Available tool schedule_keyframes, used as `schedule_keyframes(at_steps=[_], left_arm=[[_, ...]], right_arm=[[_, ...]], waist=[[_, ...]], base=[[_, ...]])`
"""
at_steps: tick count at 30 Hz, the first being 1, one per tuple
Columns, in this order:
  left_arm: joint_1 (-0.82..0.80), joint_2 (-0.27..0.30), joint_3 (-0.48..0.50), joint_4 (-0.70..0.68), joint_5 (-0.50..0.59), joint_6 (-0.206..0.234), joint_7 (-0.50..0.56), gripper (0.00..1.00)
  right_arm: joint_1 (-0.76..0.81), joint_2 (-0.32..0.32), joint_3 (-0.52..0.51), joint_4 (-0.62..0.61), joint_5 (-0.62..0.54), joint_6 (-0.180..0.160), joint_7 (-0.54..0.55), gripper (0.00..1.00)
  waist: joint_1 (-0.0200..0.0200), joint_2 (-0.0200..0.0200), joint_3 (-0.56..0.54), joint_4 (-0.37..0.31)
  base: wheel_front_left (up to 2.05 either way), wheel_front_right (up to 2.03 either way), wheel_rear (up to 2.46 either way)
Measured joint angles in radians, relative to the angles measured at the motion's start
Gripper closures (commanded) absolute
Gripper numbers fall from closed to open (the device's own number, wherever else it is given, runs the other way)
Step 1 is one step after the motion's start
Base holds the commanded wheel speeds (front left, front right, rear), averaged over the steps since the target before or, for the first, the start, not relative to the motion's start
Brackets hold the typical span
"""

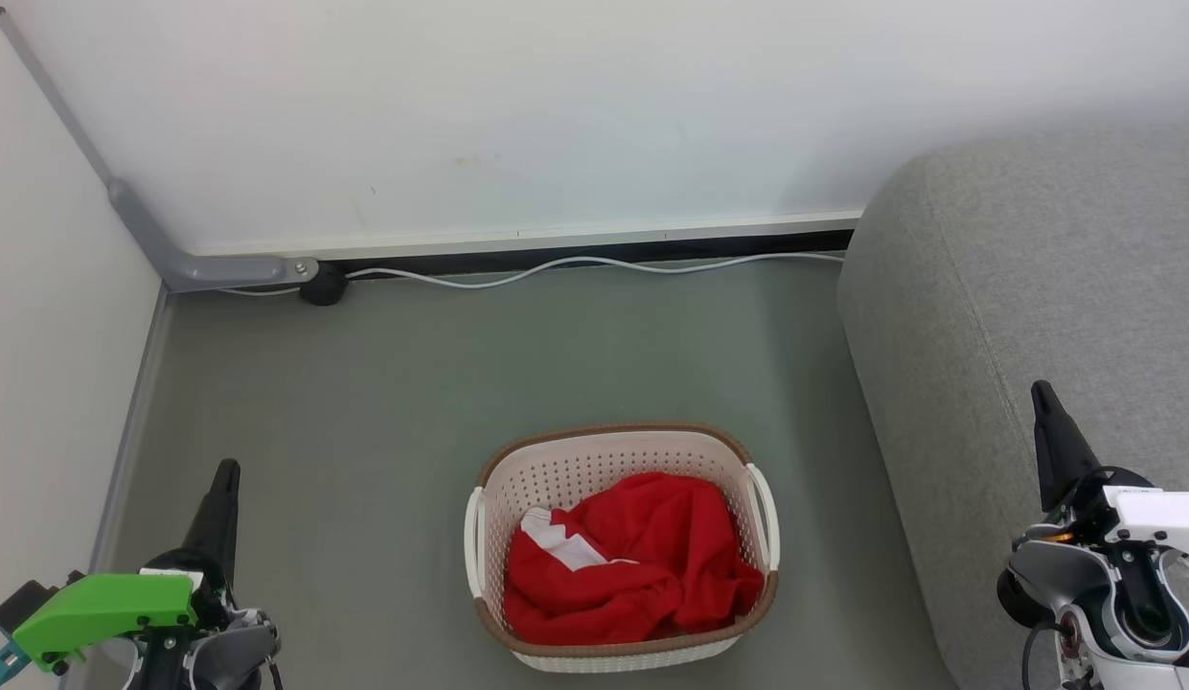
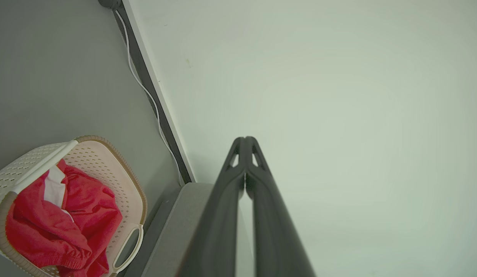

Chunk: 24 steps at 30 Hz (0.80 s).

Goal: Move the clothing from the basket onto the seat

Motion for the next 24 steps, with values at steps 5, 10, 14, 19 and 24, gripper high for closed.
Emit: schedule_keyframes(at_steps=[5, 10, 14, 19, 24], left_arm=[[0.0, 0.0, 0.0, 0.0, 0.0, 0.0, 0.0, 1.0], [0.0, 0.0, 0.0, 0.0, 0.0, 0.0, 0.0, 1.0], [0.0, 0.0, 0.0, 0.0, 0.0, 0.0, 0.0, 1.0], [0.0, 0.0, 0.0, 0.0, 0.0, 0.0, 0.0, 1.0], [0.0, 0.0, 0.0, 0.0, 0.0, 0.0, 0.0, 1.0]], right_arm=[[0.0, 0.0, 0.0, 0.0, 0.0, 0.0, 0.0, 1.0], [0.0, 0.0, 0.0, 0.0, 0.0, 0.0, 0.0, 1.0], [0.0, 0.0, 0.0, 0.0, 0.0, 0.0, 0.0, 1.0], [0.0, 0.0, 0.0, 0.0, 0.0, 0.0, 0.0, 1.0], [0.0, 0.0, 0.0, 0.0, 0.0, 0.0, 0.0, 1.0]], waist=[[0.0, 0.0, 0.0, 0.0], [0.0, 0.0, 0.0, 0.0], [0.0, 0.0, 0.0, 0.0], [0.0, 0.0, 0.0, 0.0], [0.0, 0.0, 0.0, 0.0]], base=[[0.0, 0.0, 0.0], [0.0, 0.0, 0.0], [0.0, 0.0, 0.0], [0.0, 0.0, 0.0], [0.0, 0.0, 0.0]])
